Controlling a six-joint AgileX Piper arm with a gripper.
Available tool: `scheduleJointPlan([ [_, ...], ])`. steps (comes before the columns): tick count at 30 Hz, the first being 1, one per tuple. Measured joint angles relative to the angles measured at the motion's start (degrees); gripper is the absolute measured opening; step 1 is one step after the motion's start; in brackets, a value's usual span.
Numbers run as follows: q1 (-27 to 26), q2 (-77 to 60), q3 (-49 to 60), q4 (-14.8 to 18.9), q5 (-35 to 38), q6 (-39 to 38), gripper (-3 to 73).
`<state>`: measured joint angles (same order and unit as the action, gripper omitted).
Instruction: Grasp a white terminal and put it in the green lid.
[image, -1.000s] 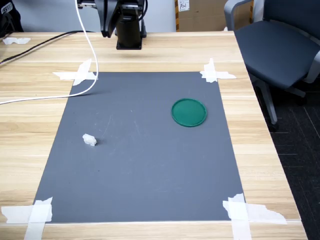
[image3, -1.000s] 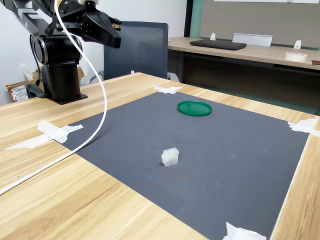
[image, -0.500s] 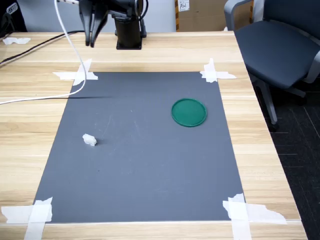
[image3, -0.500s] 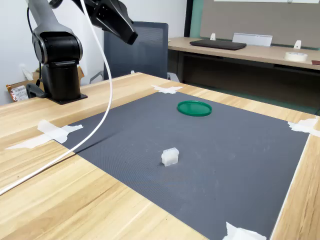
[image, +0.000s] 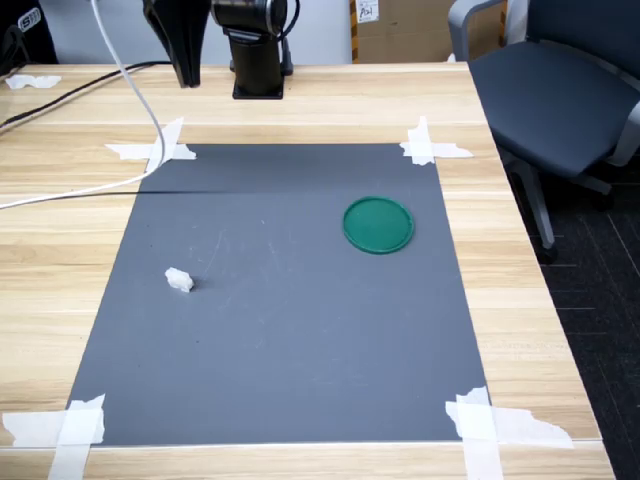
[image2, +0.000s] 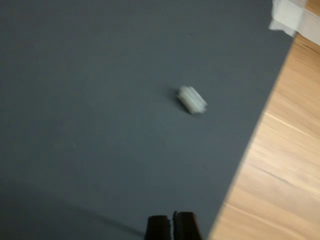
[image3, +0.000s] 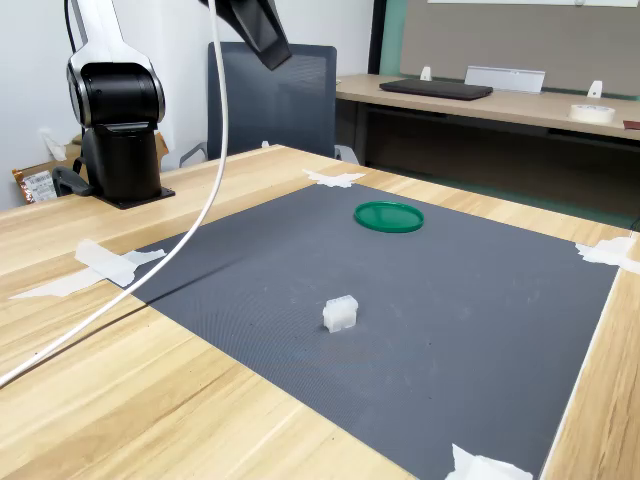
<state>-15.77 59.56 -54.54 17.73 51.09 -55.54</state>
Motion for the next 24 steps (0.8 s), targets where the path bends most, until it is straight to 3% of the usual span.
scheduleJointPlan([
  [5,0.0,4.07,-9.04,-6.91,8.7,1.31,-2.8],
  [9,0.0,7.01,-13.81,-10.16,14.6,0.89,-2.8],
  [15,0.0,11.54,-18.11,-11.05,19.19,-2.26,-2.9],
  [24,0.0,18.8,-21.86,-10.55,19.77,-8.17,-2.9],
])
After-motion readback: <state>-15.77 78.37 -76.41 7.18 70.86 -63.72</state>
